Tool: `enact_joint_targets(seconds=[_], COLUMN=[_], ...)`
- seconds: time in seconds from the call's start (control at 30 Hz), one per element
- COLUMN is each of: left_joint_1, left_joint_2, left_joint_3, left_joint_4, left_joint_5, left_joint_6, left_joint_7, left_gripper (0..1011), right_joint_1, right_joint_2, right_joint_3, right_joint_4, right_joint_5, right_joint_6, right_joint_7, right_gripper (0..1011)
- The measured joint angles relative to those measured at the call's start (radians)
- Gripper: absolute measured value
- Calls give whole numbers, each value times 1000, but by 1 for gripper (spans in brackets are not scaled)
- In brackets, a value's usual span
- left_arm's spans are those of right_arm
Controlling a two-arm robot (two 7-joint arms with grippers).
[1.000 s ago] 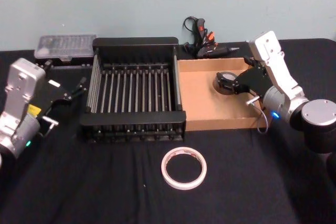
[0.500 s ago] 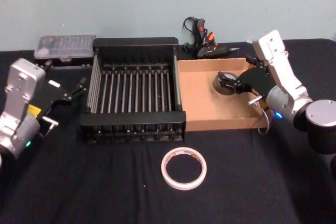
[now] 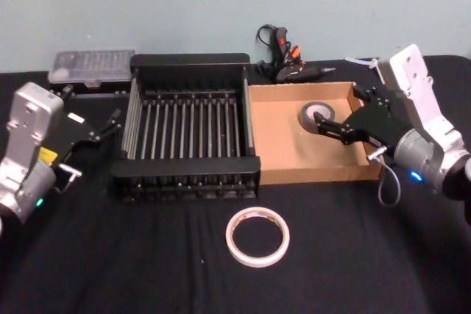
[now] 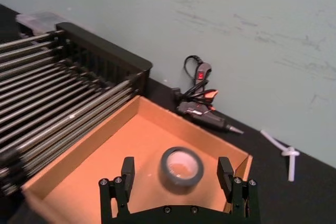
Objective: Pick up the white tape and place it into the black box , Pick up the silver tape and place it into the brown box.
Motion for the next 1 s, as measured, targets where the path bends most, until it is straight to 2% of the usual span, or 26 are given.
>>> enact_joint_targets(seconds=[0.27, 0.5, 0.73, 1.0], left_joint_1=[0, 0, 0, 0], left_joint_2=[0, 0, 0, 0], left_joint_3=[0, 0, 0, 0], left_joint_4=[0, 0, 0, 0], left_joint_5=[0, 0, 0, 0], left_joint_6=[0, 0, 0, 0], left_joint_7=[0, 0, 0, 0], left_gripper=[1001, 1001, 1001, 1001], right_joint_1=[-83, -134, -172, -187], right_joint_2=[49, 86, 115, 128], right_joint_3=[-2, -23, -53, -94], right_joint_4=[-149, -228, -271, -295], right_joint_5=[37, 59, 72, 78], right_joint_6=[114, 183, 222, 272], right_joint_7=[28, 49, 62, 69], right_gripper=[1002, 1002, 1002, 1002])
